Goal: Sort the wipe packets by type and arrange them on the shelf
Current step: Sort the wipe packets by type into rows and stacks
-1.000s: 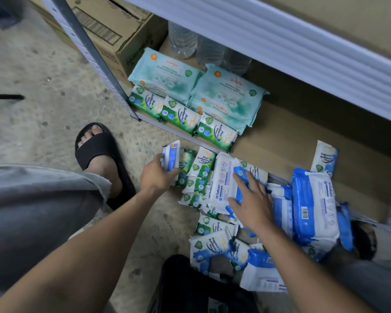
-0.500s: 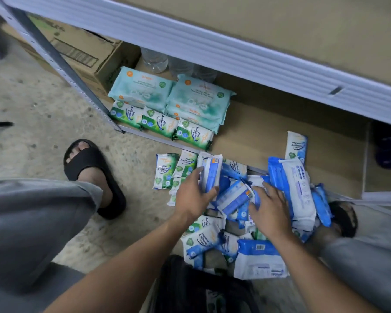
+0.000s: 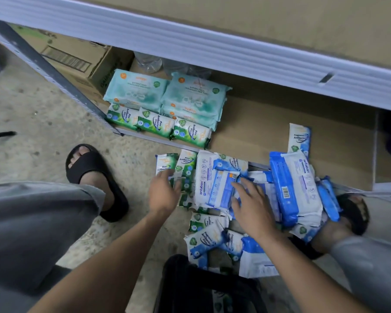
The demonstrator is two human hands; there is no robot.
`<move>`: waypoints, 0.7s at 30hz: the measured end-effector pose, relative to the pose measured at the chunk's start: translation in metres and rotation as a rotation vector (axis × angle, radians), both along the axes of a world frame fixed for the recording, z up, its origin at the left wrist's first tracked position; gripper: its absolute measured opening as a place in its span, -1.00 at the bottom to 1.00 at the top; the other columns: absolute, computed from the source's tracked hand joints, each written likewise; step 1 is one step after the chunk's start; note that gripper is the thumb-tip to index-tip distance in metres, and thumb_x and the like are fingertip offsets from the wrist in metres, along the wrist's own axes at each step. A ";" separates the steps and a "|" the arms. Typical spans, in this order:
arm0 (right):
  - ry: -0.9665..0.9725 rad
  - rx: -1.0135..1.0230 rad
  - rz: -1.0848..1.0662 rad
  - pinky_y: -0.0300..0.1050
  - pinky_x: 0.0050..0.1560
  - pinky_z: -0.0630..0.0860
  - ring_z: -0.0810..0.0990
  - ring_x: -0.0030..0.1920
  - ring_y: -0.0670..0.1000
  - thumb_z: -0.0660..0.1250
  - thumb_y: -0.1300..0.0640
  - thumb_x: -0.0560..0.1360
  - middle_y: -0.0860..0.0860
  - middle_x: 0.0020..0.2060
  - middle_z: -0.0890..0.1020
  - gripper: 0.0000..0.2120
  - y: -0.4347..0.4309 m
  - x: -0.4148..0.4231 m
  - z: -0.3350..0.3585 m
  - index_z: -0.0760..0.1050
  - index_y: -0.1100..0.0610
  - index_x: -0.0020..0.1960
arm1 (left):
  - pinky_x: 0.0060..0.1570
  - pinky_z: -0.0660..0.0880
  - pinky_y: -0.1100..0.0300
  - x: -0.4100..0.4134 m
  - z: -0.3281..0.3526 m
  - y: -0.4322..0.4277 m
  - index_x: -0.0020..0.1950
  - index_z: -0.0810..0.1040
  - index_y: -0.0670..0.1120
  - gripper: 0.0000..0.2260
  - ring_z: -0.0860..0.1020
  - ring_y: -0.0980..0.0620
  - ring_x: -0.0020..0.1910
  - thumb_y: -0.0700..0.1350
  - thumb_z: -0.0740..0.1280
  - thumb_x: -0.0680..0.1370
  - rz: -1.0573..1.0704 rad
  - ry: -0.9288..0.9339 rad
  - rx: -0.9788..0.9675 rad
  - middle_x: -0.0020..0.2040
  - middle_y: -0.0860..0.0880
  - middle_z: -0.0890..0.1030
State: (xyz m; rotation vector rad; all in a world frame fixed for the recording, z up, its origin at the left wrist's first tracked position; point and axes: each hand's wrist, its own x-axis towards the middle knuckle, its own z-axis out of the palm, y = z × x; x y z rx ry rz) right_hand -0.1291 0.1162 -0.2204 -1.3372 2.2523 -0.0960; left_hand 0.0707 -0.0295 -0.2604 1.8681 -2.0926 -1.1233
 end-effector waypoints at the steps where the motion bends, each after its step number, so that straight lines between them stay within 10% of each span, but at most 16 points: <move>1: -0.011 -0.011 0.011 0.12 0.33 0.42 0.36 0.38 0.13 0.23 0.06 0.62 0.02 0.48 0.35 -0.57 -0.005 0.003 -0.002 0.40 0.06 0.48 | 0.24 0.50 -0.01 0.005 -0.003 -0.005 0.34 0.53 -0.12 -0.65 0.56 -0.08 0.19 -0.02 0.36 0.60 0.073 -0.019 0.021 0.27 -0.08 0.59; 21: 0.082 0.091 0.149 0.17 0.35 0.36 0.25 0.46 0.13 0.22 -0.08 0.60 0.04 0.49 0.31 -0.54 -0.062 0.029 -0.020 0.40 -0.01 0.47 | -0.03 0.52 0.16 0.029 -0.062 -0.056 0.09 0.61 -0.02 -0.87 0.59 -0.02 -0.09 -0.08 0.29 0.62 0.600 0.036 0.240 -0.12 0.01 0.62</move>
